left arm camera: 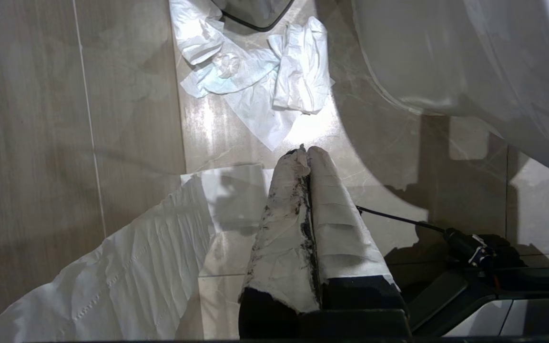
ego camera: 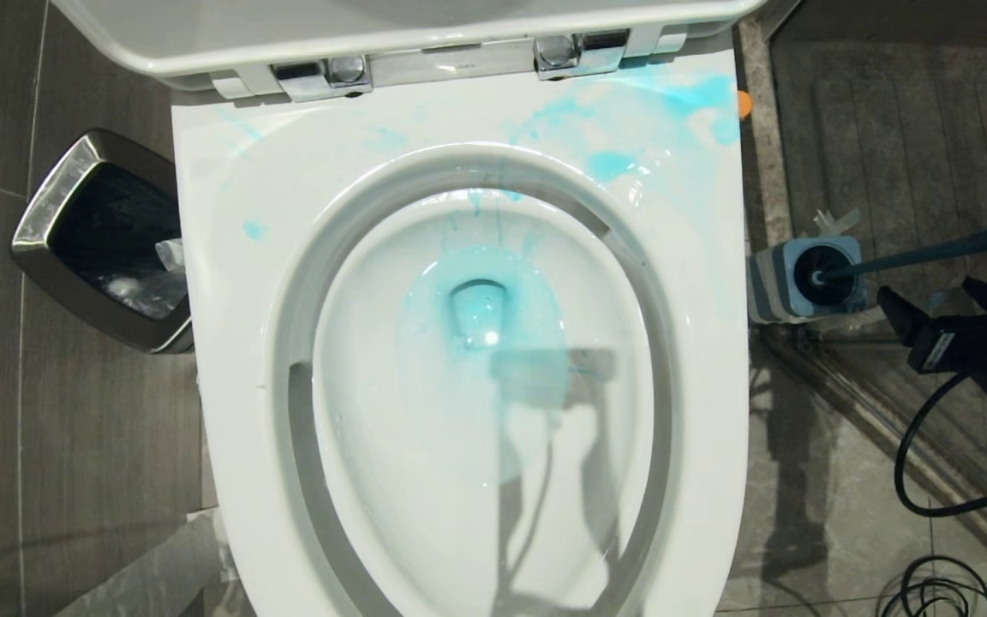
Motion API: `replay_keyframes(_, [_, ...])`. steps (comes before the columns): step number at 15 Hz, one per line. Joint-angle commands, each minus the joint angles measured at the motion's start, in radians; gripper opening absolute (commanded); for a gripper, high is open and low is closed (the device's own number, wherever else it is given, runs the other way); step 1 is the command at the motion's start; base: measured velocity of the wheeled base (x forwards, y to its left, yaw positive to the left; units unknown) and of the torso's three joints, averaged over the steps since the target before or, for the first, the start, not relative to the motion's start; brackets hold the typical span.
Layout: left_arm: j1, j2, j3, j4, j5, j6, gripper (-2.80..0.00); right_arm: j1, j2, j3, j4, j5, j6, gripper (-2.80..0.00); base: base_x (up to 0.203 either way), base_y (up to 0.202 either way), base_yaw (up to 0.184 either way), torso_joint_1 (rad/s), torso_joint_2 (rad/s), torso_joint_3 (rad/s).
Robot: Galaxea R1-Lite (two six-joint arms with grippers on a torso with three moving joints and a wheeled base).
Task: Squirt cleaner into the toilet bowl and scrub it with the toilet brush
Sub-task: Scrub the toilet bowl
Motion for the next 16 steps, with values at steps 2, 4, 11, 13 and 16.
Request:
replay_keyframes(2, [0.001, 0.002, 0.0, 0.0, 0.0, 0.0, -2.8, -0.001, 0.034, -0.051, -0.01, 0.003, 0.003, 0.0, 0.0, 0.0, 0.0, 0.0, 0.0, 0.0])
replay_keyframes(4, [0.001, 0.002, -0.001, 0.0, 0.0, 0.0, -2.8, 0.0, 0.06, -0.122, -0.021, 0.005, 0.003, 0.0, 0.0, 0.0, 0.0, 0.0, 0.0, 0.0])
replay_keyframes(11, [0.001, 0.002, -0.001, 0.0, 0.0, 0.0, -2.8, 0.001, 0.127, -0.332, -0.075, 0.106, -0.001, 0.0, 0.0, 0.0, 0.0, 0.0, 0.0, 0.0])
replay_keyframes(13, [0.001, 0.002, 0.0, 0.0, 0.0, 0.0, -2.8, 0.001, 0.128, -0.335, -0.089, 0.14, -0.001, 0.0, 0.0, 0.0, 0.0, 0.0, 0.0, 0.0])
replay_keyframes(16, [0.0, 0.002, 0.0, 0.0, 0.0, 0.0, -2.8, 0.006, 0.125, -0.321, -0.141, 0.189, -0.001, -2.8, 0.0, 0.0, 0.0, 0.0, 0.0, 0.0])
